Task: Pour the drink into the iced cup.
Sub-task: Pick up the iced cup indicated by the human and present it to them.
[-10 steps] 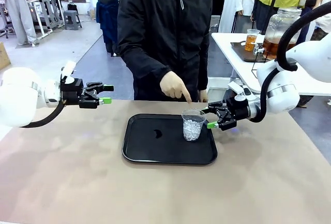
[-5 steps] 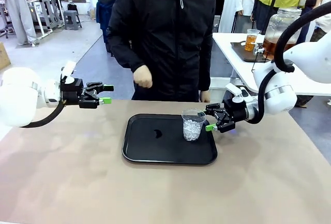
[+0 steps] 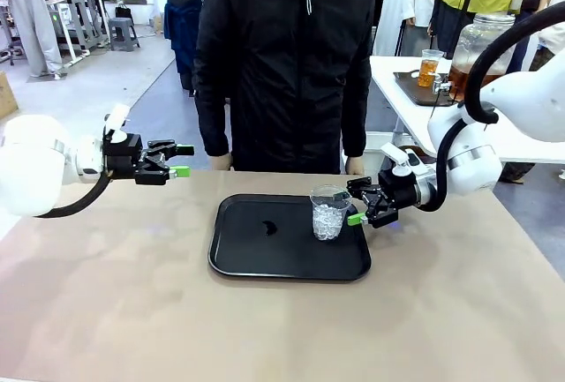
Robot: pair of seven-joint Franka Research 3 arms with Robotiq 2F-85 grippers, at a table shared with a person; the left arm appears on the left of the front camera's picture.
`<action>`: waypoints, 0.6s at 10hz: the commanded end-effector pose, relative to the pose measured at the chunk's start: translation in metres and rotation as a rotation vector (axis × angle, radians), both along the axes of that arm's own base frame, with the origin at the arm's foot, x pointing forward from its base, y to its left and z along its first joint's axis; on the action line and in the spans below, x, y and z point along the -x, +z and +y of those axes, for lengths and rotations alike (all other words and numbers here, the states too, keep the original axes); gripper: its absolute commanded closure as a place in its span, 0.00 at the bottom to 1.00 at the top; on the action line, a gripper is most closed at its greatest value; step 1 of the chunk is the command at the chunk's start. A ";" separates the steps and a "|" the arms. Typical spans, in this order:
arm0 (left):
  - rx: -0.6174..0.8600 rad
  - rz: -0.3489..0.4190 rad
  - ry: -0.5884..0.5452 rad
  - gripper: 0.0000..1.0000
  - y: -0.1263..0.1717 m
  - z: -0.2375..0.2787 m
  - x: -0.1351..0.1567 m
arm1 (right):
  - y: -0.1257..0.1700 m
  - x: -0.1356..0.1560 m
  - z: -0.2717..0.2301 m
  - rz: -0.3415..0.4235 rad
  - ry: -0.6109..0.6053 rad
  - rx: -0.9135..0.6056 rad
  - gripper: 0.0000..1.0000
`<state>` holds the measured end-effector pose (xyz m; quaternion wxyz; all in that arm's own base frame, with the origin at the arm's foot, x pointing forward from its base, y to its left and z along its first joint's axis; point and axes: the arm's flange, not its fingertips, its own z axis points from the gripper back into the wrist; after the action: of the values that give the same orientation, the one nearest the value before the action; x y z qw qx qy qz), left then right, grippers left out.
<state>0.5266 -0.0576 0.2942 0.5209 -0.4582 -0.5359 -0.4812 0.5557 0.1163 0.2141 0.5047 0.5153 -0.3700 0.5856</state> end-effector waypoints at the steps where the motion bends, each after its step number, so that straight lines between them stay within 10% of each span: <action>1: 0.004 0.005 0.000 0.00 0.002 -0.001 -0.001 | 0.000 -0.006 0.009 -0.008 0.020 0.002 0.00; 6: 0.004 0.005 0.000 0.00 0.002 -0.001 -0.001 | 0.000 -0.007 0.031 0.016 0.063 0.020 0.00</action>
<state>0.5266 -0.0576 0.2942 0.5209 -0.4582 -0.5359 -0.4812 0.5535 0.1407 0.2141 0.4912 0.5241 -0.3604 0.5951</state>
